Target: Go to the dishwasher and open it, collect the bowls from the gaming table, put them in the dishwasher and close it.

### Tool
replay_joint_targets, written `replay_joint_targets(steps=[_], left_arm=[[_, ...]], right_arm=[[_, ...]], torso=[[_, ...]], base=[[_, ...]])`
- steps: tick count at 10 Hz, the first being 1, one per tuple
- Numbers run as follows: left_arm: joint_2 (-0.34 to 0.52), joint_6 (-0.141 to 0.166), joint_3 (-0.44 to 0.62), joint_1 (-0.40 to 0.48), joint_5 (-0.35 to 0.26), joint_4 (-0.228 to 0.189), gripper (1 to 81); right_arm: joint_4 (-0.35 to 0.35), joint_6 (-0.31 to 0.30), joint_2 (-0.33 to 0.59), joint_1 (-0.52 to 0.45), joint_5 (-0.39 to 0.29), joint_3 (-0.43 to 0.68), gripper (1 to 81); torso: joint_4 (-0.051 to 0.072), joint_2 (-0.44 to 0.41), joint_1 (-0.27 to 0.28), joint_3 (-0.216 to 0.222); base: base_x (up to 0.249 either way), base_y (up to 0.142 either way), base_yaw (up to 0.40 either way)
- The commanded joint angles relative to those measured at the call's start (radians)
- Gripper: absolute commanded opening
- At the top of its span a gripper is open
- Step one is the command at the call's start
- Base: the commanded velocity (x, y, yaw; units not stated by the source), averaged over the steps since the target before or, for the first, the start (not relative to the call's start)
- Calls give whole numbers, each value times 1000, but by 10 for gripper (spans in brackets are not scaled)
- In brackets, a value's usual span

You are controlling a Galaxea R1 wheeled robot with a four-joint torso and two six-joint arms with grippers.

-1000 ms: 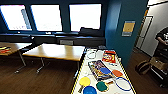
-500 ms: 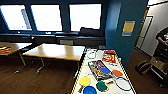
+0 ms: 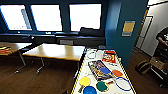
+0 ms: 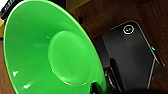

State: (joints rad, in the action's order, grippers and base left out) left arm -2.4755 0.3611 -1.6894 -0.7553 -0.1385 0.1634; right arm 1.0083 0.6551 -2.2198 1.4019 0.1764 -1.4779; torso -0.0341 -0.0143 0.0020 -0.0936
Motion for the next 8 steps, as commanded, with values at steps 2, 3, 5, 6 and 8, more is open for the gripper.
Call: replay_joint_targets(steps=[2,3,5,6,8], left_arm=[[-52,12,-36,152,-52,19,811],[-80,39,-62,158,-58,16,811],[-131,85,-136,182,-112,16,811],[-142,99,-147,193,-127,16,811],[-169,108,-151,208,-128,15,811]], right_arm=[[-16,5,-2,-57,-98,-8,10],[-16,5,-11,-57,-98,-15,10],[-17,5,-20,-59,-98,-19,10],[-17,5,-22,-59,-98,-19,10],[-16,5,-33,-59,-98,-27,10]], torso=[[0,0,0,0],[0,0,0,0],[0,0,0,0],[0,0,0,0],[0,0,0,0]], base=[[0,0,0],[0,0,0],[0,0,0],[0,0,0],[0,0,0]])
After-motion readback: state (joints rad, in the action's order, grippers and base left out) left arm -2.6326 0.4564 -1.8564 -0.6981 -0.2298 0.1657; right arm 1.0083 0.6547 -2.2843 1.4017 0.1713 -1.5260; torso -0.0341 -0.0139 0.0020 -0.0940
